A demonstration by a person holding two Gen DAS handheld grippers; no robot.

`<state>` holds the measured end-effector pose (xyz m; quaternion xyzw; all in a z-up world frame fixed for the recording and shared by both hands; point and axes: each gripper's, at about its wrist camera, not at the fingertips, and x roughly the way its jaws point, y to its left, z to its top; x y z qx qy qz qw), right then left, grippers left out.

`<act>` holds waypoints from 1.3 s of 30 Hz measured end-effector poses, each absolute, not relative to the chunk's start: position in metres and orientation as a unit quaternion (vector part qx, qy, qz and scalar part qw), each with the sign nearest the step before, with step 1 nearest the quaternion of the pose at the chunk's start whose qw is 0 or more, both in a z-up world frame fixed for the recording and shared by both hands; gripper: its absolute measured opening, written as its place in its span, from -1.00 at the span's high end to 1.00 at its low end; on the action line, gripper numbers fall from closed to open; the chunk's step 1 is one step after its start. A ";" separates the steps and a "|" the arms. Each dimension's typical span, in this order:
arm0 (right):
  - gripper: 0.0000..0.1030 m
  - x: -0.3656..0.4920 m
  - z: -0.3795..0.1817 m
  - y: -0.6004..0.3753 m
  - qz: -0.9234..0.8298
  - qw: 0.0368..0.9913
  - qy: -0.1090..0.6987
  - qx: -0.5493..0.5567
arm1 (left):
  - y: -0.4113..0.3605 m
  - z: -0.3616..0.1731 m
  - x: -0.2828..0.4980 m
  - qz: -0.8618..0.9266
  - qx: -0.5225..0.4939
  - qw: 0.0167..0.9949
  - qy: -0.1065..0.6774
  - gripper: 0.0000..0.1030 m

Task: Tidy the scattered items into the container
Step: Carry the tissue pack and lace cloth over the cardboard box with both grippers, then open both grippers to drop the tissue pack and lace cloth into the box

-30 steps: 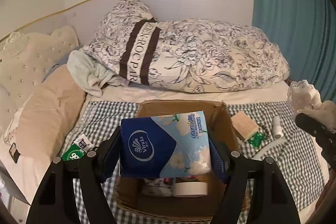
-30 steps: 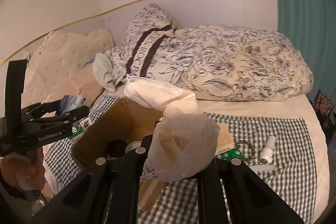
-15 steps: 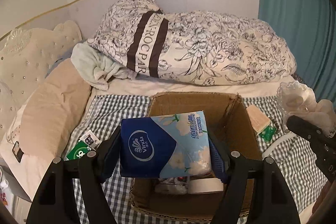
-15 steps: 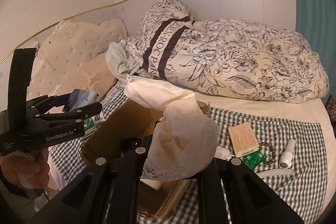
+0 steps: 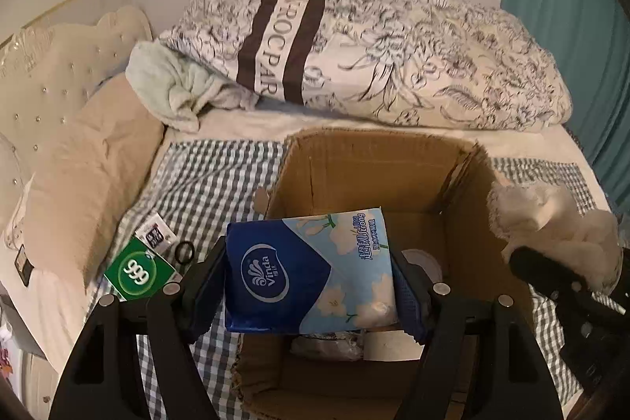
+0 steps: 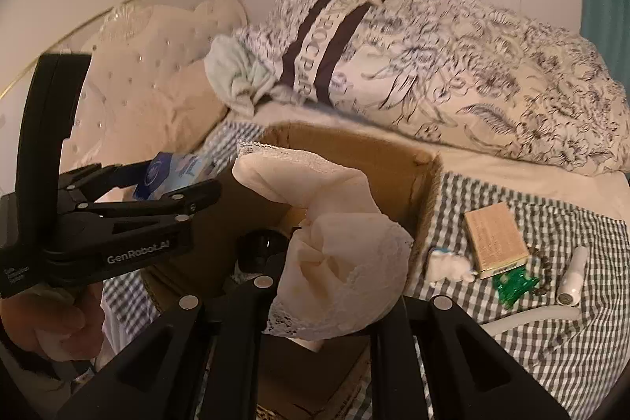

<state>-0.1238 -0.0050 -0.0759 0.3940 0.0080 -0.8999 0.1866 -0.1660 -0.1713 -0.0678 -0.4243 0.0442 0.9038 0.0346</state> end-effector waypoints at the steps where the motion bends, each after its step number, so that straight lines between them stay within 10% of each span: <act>1: 0.79 -0.125 -0.080 -0.007 -0.897 0.189 0.009 0.399 | -0.171 -0.073 -0.168 0.900 -0.431 0.036 0.047 -0.46; 20: 0.72 -0.142 -0.126 -0.017 -0.868 0.202 0.005 0.454 | -0.167 -0.104 -0.182 0.879 -0.471 0.033 0.071 -0.46; 25: -0.15 -0.140 -0.118 -0.010 -0.874 0.199 -0.012 0.443 | -0.163 -0.098 -0.181 0.879 -0.470 0.041 0.067 -0.55; 39: -0.23 -0.123 -0.085 0.015 -0.902 0.174 -0.018 0.395 | -0.143 -0.057 -0.166 0.897 -0.433 0.054 0.063 -0.90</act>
